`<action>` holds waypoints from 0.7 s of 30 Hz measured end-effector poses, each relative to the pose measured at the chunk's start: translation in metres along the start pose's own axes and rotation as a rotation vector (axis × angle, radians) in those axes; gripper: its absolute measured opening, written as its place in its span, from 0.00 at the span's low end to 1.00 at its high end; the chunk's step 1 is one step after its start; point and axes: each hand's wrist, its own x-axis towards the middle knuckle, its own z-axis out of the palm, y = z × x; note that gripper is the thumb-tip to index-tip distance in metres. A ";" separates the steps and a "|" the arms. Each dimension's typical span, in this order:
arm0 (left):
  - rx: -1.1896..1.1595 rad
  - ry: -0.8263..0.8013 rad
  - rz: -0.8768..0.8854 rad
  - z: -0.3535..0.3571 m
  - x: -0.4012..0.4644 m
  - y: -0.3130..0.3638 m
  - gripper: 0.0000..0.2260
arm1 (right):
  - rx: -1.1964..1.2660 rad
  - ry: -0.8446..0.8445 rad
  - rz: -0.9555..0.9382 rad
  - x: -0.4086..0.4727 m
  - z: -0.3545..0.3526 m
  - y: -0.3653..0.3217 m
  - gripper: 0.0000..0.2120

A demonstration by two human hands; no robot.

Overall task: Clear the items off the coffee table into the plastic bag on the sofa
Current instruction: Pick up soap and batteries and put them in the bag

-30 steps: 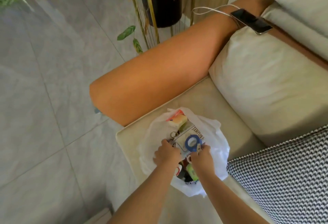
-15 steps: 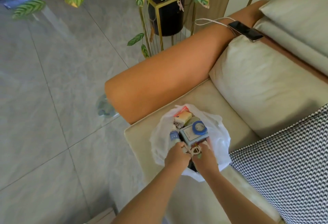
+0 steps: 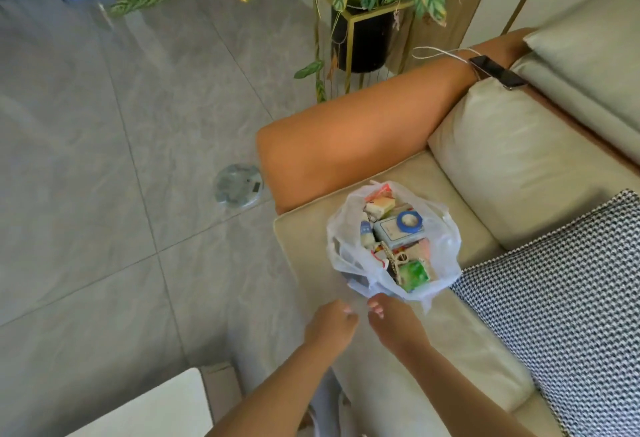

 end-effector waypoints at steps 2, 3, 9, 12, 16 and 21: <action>-0.013 0.004 -0.046 0.007 -0.011 -0.019 0.15 | -0.045 -0.026 -0.034 -0.009 0.013 -0.004 0.14; -0.018 0.002 -0.070 0.010 -0.016 -0.028 0.15 | -0.065 -0.044 -0.050 -0.013 0.021 -0.007 0.13; -0.159 0.096 -0.260 0.042 -0.049 -0.093 0.13 | -0.223 -0.180 -0.255 -0.033 0.070 -0.018 0.11; -0.259 0.153 -0.354 0.066 -0.072 -0.125 0.14 | -0.284 -0.246 -0.361 -0.051 0.090 -0.026 0.10; -0.370 0.195 -0.462 0.092 -0.103 -0.163 0.13 | -0.366 -0.309 -0.484 -0.073 0.114 -0.040 0.10; -0.511 0.283 -0.606 0.107 -0.162 -0.194 0.12 | -0.477 -0.402 -0.604 -0.107 0.153 -0.052 0.12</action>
